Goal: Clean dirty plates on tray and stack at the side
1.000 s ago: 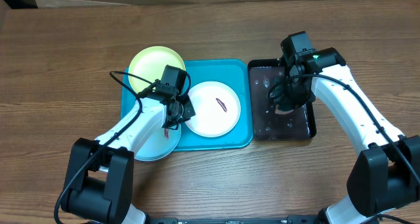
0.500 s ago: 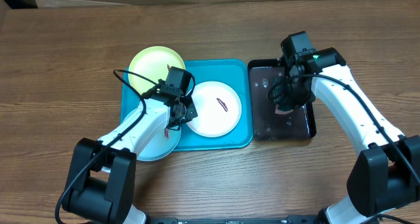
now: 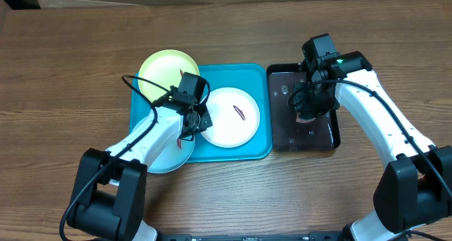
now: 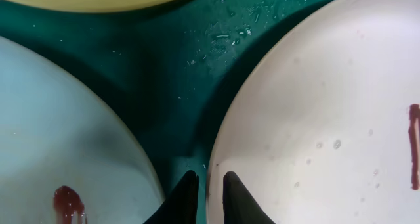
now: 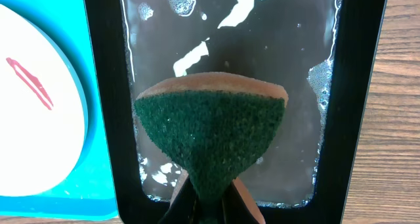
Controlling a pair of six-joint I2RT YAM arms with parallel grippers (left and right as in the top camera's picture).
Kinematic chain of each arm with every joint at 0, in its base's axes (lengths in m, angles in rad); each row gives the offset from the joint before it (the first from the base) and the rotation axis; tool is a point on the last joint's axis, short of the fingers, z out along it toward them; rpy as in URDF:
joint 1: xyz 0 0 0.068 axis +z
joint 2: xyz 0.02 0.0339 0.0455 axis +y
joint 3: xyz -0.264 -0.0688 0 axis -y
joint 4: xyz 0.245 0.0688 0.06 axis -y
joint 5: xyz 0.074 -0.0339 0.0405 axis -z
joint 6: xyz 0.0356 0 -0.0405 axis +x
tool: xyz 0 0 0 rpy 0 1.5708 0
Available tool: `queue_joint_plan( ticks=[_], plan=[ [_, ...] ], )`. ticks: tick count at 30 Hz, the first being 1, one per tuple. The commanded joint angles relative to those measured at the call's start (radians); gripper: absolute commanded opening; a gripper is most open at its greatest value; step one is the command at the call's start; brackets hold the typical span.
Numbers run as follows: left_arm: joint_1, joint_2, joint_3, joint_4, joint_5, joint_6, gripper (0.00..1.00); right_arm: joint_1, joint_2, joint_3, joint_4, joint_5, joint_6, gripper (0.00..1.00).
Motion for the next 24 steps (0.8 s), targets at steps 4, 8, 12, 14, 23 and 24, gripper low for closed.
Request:
queue_joint_plan(
  ticks=[4, 8, 12, 14, 23, 24],
  plan=[
    [-0.007, 0.017, -0.015, 0.008, -0.032, -0.003, 0.18, 0.005, -0.018, 0.006, 0.009, 0.009, 0.000, 0.04],
    [-0.007, 0.017, -0.015, 0.009, -0.043, -0.002, 0.18, 0.005, -0.018, 0.006, 0.009, 0.009, 0.000, 0.04],
    [-0.008, 0.023, -0.018, 0.019, -0.043, -0.002, 0.17, 0.005, -0.018, 0.006, 0.009, 0.009, 0.000, 0.04],
    [-0.007, 0.035, -0.020, 0.025, -0.042, -0.003, 0.17, 0.005, -0.018, 0.006, 0.009, 0.009, 0.000, 0.04],
    [-0.006, 0.047, -0.013, 0.029, -0.033, 0.012, 0.11, 0.005, -0.018, 0.006, 0.010, 0.009, 0.000, 0.04],
    [-0.006, 0.047, -0.006, 0.029, -0.033, 0.034, 0.11, 0.005, -0.018, 0.006, 0.010, 0.010, 0.000, 0.04]
  ],
)
